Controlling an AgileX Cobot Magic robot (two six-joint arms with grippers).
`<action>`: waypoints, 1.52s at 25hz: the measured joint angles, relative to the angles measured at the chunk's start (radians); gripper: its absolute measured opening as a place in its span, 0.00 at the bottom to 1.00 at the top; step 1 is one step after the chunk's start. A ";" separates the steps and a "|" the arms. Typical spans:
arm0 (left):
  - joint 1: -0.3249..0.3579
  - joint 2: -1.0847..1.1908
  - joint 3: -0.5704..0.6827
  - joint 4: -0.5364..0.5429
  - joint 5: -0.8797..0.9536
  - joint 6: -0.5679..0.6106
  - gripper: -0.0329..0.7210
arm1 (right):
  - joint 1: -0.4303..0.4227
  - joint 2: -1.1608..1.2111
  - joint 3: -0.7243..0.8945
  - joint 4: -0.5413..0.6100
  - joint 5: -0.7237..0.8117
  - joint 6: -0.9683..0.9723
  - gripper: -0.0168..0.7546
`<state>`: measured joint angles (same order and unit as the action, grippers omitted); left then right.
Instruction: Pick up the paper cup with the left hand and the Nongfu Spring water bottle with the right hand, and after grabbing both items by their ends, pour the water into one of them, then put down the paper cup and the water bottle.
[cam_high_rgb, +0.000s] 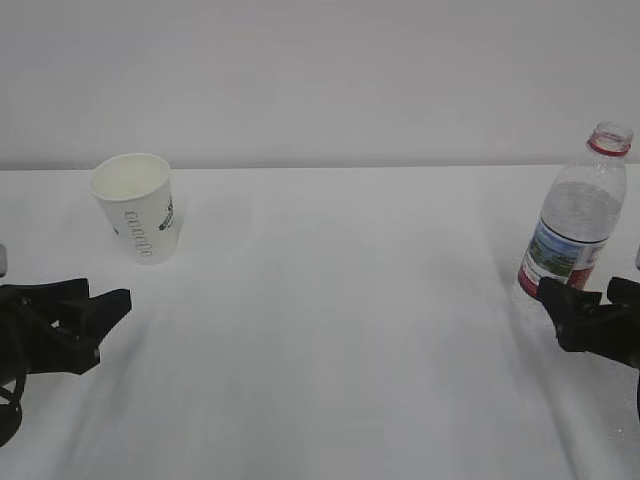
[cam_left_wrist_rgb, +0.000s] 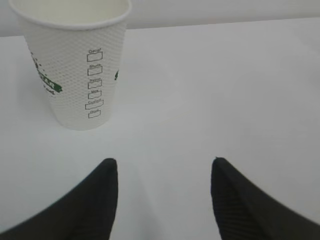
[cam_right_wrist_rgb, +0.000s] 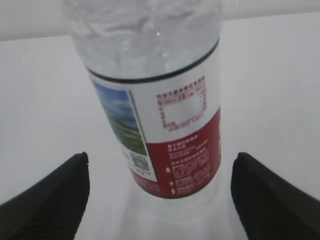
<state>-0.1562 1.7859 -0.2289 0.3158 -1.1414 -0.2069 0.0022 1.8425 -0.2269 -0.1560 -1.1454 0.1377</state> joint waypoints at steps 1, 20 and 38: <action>0.000 0.000 0.000 0.000 0.000 0.000 0.62 | 0.000 0.006 -0.012 0.000 0.000 0.000 0.90; 0.000 0.000 0.000 0.002 0.000 0.000 0.62 | 0.000 0.104 -0.146 0.000 -0.002 0.000 0.90; 0.000 0.000 0.000 0.000 0.000 0.000 0.62 | 0.000 0.141 -0.220 -0.009 -0.002 0.000 0.88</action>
<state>-0.1562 1.7859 -0.2289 0.3162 -1.1414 -0.2069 0.0022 1.9834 -0.4466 -0.1655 -1.1471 0.1377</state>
